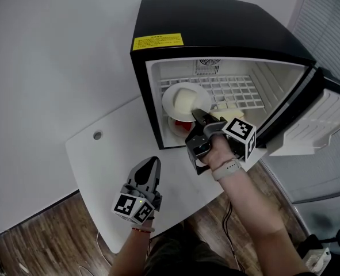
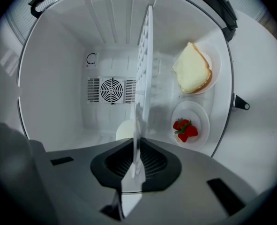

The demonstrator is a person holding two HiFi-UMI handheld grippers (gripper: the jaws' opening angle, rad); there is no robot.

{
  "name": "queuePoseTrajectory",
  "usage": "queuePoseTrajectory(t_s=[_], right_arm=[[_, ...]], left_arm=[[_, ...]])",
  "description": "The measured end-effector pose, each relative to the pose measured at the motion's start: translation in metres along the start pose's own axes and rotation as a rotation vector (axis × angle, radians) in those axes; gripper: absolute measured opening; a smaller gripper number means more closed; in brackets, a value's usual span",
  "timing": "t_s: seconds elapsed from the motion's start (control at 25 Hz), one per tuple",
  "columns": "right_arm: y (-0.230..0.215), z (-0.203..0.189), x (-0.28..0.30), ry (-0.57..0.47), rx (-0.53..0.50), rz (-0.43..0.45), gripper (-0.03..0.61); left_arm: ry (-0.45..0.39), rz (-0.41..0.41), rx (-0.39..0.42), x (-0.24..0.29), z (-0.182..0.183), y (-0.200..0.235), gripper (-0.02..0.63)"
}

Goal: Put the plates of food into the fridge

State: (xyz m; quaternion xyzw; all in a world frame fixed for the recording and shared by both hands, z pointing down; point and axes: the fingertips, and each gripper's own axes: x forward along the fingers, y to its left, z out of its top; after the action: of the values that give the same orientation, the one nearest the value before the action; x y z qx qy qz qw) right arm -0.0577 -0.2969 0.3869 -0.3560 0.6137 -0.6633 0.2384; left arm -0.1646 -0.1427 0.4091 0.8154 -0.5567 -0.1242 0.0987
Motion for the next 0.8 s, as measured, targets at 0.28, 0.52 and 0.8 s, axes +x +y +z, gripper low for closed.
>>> queuePoseTrajectory(t_s=[0.28, 0.52, 0.8], right_arm=[[0.002, -0.001, 0.000, 0.003, -0.034, 0.020, 0.017], [0.004, 0.001, -0.003, -0.008, -0.098, 0.041, 0.030], [0.008, 0.000, -0.005, -0.002, -0.170, 0.061, 0.124]], left_arm=[[-0.011, -0.002, 0.020, 0.018, 0.006, 0.005, 0.008], [-0.029, 0.010, 0.050, 0.030, 0.013, 0.025, 0.008], [-0.030, 0.046, 0.068, 0.041, 0.015, 0.051, 0.008]])
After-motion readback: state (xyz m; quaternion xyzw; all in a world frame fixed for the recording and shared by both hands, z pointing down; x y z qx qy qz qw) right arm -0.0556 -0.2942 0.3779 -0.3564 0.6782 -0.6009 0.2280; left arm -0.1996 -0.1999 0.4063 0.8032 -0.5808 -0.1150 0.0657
